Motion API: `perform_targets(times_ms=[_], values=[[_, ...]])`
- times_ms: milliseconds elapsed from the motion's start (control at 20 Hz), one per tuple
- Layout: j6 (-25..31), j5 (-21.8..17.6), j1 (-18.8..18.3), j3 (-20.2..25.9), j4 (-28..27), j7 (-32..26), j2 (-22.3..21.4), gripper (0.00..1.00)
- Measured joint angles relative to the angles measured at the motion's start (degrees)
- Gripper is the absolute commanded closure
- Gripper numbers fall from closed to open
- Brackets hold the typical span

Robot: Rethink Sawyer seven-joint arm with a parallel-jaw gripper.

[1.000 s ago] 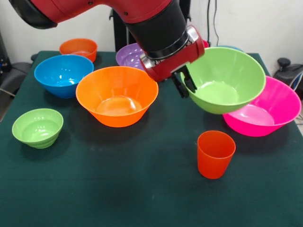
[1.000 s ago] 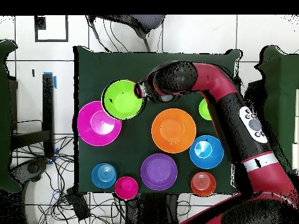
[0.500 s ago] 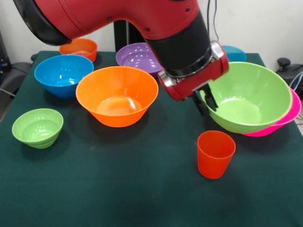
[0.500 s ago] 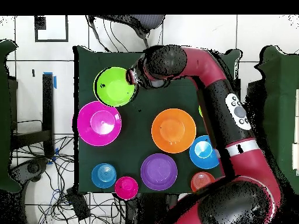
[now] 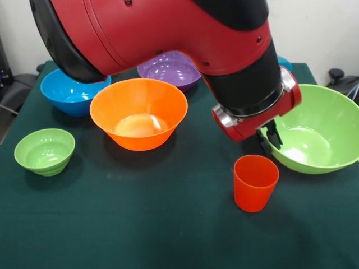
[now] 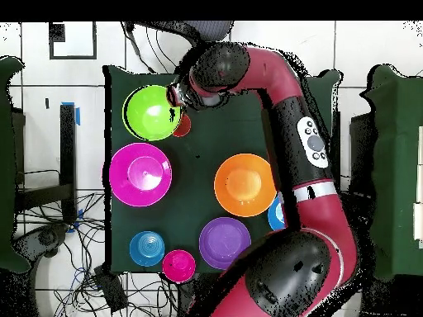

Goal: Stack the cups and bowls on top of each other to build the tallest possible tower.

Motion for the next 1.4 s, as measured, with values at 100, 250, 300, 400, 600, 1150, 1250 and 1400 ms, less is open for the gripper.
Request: perform_targets(times_ms=[100, 250, 300, 400, 600, 1150, 1250, 1400], values=[[2.1, -0.2, 0.7, 0.0, -2.1, -1.4, 0.8, 1.0], [3.7, -0.3, 0.8, 0.0, -3.6, -2.7, 1.2, 1.0], [3.8, -0.3, 0.8, 0.0, -3.8, -2.9, 1.2, 1.0], [4.5, -0.3, 0.8, 0.0, -4.7, -3.8, 1.5, 1.0], [5.1, -0.3, 0.8, 0.0, -6.8, -5.6, 2.1, 1.0], [5.3, -0.4, 0.9, 0.0, -11.3, -10.0, 3.4, 1.0], [5.6, -0.5, 1.0, 0.0, -11.9, -10.5, 3.4, 1.0], [6.5, -0.5, 1.2, 0.0, -13.3, -11.4, 3.5, 1.0]])
